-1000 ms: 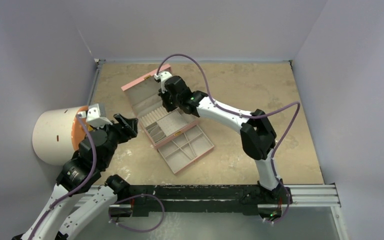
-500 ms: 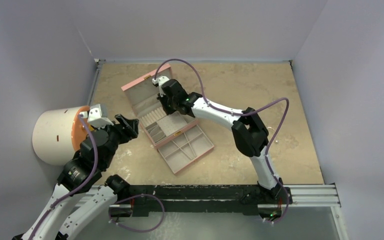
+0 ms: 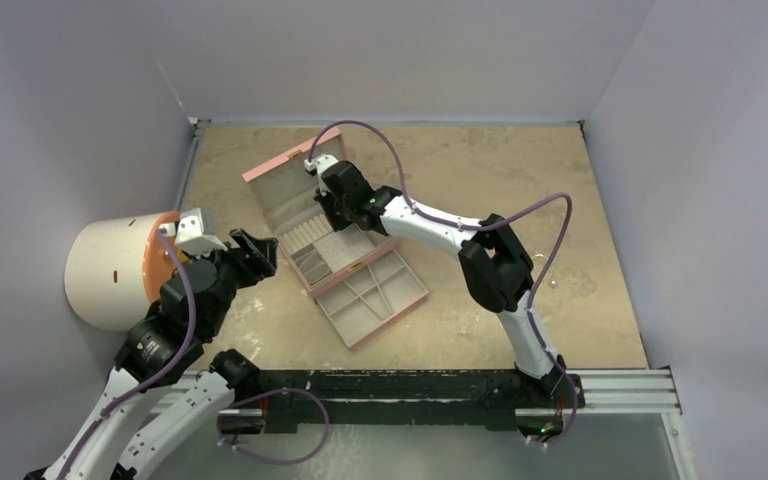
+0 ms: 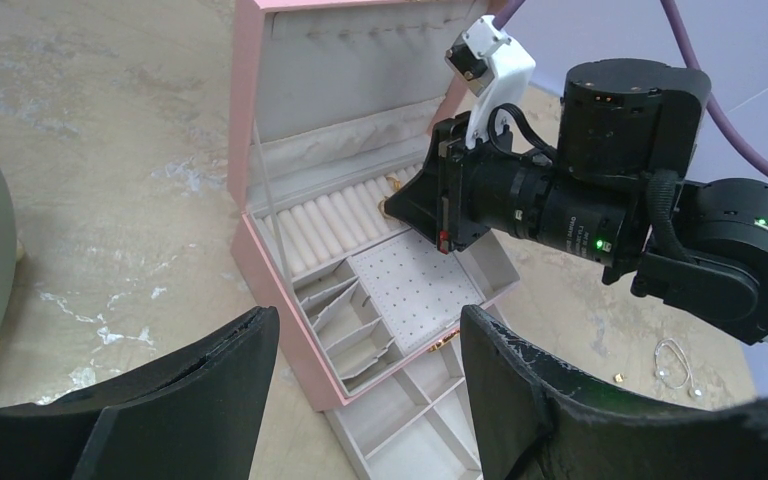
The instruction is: Organize the mixed jewelry
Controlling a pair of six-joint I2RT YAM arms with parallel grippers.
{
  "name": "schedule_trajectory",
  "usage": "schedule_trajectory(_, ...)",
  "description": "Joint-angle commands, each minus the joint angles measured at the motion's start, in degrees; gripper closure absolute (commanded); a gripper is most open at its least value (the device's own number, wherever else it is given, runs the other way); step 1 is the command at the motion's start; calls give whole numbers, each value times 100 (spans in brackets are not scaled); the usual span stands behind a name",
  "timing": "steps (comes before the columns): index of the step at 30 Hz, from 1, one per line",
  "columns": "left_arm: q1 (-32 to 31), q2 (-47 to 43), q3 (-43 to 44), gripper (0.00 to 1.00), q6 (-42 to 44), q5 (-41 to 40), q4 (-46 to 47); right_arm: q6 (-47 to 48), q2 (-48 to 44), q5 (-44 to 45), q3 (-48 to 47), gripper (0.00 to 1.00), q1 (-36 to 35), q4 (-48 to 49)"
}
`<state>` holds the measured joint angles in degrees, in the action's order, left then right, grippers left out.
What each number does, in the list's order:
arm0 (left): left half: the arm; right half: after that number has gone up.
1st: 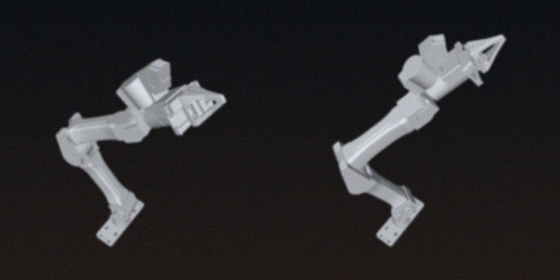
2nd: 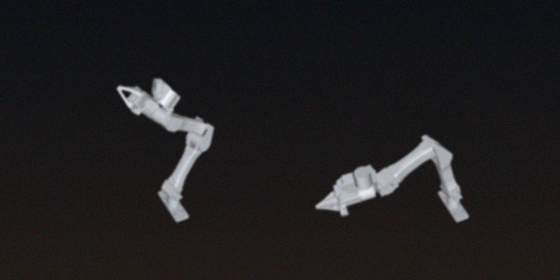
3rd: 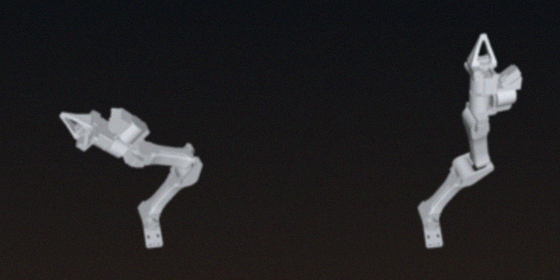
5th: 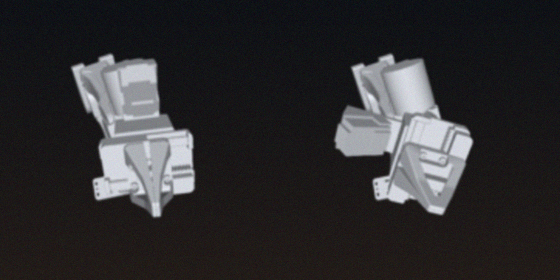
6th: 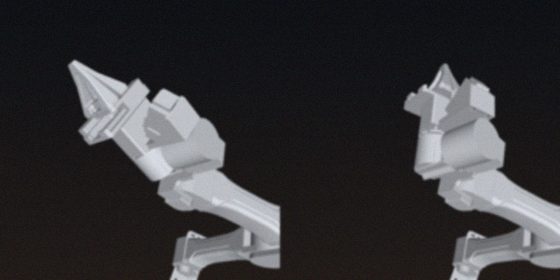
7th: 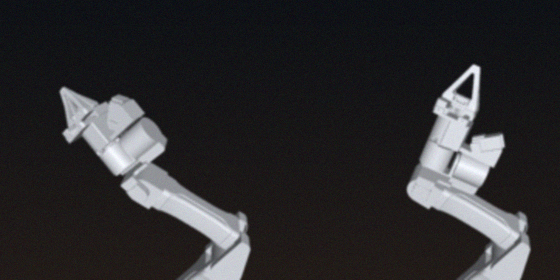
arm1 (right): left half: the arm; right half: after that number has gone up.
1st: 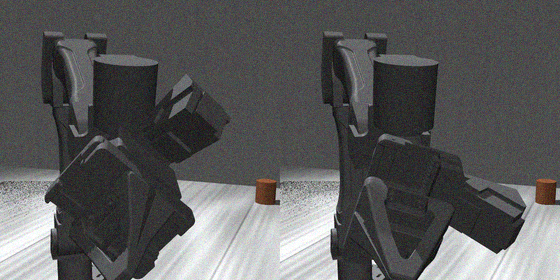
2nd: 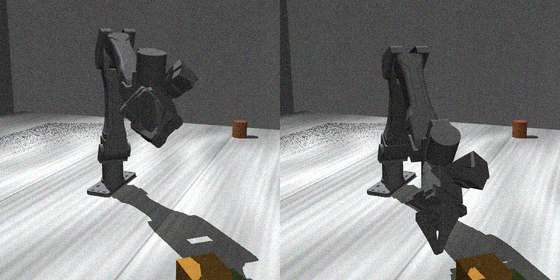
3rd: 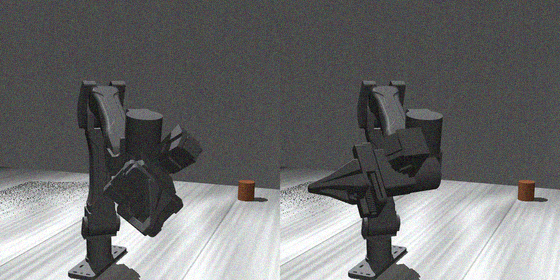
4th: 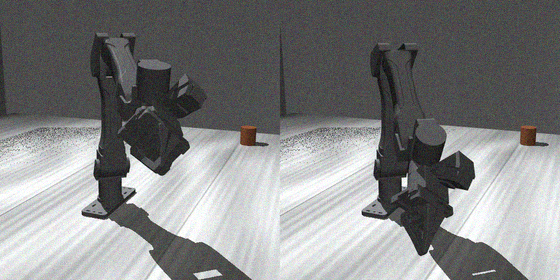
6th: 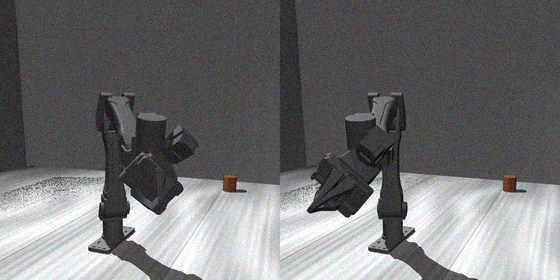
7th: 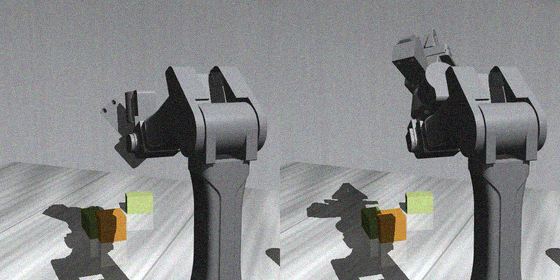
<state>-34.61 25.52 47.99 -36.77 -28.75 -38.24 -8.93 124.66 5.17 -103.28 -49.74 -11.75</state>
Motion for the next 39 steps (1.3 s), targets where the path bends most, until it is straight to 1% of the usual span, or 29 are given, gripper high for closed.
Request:
schedule_trajectory(1, 25, -38, 0, 33, 121, 42, 256, 1, 37, 28, -167, 100, 25, 136)
schedule_trajectory(23, 25, -70, -9, 34, 123, 28, 247, -74, 536, 212, -184, 100, 25, 366)
schedule_trajectory(25, 25, -61, -9, 34, 120, 28, 247, -79, 513, 208, -183, 96, 26, 366)
schedule_trajectory(30, 25, -58, -14, 33, 118, 19, 247, -171, 233, 156, -28, 81, 26, 438)
schedule_trajectory(33, 25, -47, -11, 34, 116, 19, 247, -217, -11, 138, 81, 77, 26, 484)
schedule_trajectory(39, 25, -33, -17, 34, 118, 19, 247, -316, -828, 142, 471, 75, 30, 646)
